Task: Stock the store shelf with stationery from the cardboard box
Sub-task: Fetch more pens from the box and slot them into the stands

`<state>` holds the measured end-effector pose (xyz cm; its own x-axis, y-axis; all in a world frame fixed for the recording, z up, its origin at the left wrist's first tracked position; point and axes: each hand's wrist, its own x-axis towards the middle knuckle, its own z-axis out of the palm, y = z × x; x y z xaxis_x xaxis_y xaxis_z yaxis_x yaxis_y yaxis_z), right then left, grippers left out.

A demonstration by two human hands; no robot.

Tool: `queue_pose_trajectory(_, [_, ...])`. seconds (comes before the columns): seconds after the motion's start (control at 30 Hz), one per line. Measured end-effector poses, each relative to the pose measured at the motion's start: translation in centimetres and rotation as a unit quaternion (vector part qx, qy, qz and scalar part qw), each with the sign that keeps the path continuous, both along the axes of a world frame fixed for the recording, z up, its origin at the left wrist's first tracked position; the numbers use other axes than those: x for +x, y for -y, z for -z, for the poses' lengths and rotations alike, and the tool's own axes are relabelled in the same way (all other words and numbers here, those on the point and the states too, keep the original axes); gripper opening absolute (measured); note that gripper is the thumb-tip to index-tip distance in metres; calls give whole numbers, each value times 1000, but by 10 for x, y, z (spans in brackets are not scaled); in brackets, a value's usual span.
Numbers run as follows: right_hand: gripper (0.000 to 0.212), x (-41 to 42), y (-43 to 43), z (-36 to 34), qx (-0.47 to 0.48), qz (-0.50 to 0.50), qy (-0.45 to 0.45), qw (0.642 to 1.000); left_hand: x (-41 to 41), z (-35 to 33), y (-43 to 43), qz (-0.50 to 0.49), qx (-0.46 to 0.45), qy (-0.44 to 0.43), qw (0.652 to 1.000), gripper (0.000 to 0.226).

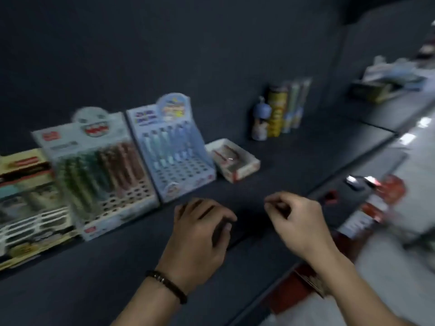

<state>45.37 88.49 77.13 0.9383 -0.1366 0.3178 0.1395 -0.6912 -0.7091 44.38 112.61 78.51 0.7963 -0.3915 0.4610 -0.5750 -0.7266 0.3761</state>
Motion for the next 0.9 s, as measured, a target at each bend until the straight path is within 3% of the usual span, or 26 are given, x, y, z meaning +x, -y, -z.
queue_pose_trajectory(0.1, [5, -58, 72, 28, -21, 61, -85, 994, -14, 7, 76, 129, 15, -21, 991, 11])
queue_pose_trajectory(0.2, [4, -126, 148, 57, -17, 124, -167, 978, -33, 28, 156, 222, 92, -59, 969, 13])
queue_pose_trajectory(0.43, [9, -317, 298, 128, 43, 311, -260, 913, -111, 104, 352, 373, 272, -132, 877, 23])
queue_pose_trajectory(0.7, [30, -515, 449, 204, 115, 403, -384, 823, -235, 201, 584, 444, 434, -177, 764, 29])
queue_pose_trajectory(0.9, [40, -596, 550, 250, 147, 438, -442, 769, -301, 260, 722, 478, 494, -198, 699, 25])
